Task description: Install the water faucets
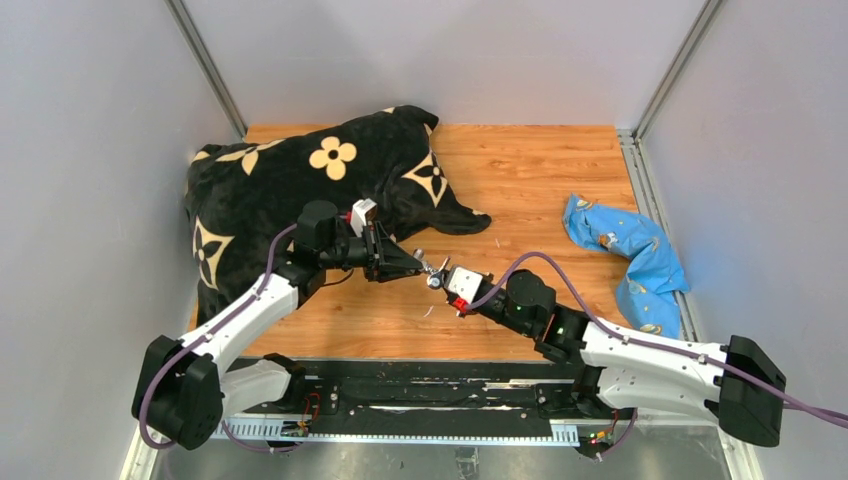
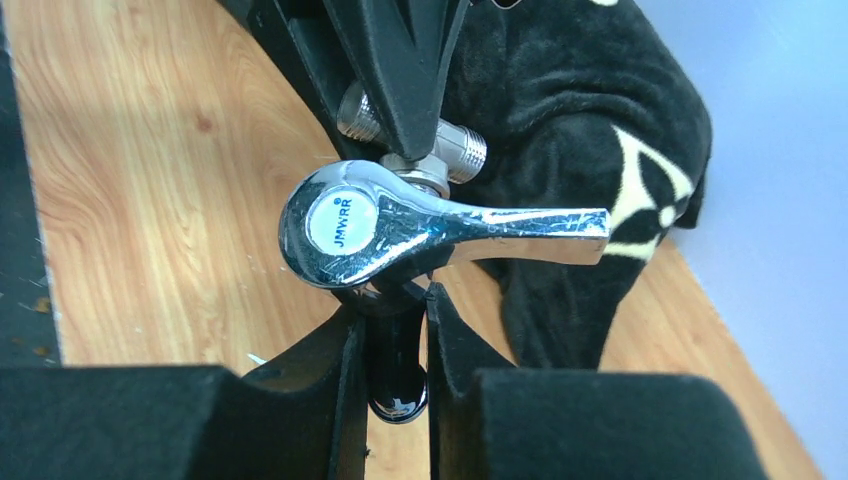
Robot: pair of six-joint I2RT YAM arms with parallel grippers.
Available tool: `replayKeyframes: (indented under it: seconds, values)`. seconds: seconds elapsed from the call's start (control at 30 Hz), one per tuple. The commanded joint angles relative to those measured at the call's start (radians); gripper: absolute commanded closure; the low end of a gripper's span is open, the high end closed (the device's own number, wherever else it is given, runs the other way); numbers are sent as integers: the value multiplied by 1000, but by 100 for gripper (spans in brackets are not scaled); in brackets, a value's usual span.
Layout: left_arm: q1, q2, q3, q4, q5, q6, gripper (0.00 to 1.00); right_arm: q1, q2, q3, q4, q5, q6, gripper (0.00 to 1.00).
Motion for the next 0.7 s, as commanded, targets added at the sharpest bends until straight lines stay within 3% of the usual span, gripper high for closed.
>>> replayKeyframes:
  seconds: [0.0,0.13,0.33,0.67]
  values:
    - [-5,-45,28,86,34,24,100,-7,-53,-19,124,1,373,100]
    - [-7,-83,33,92,11,62,100,-32,-101,-6,74,47,704,100]
    - [-13,-151,18,164,-23,112,100,-100,-142,22,22,-21,1067,99]
    - [-46,-274,-37,301,-91,155,100,-208,-135,46,-21,-177,1409,99]
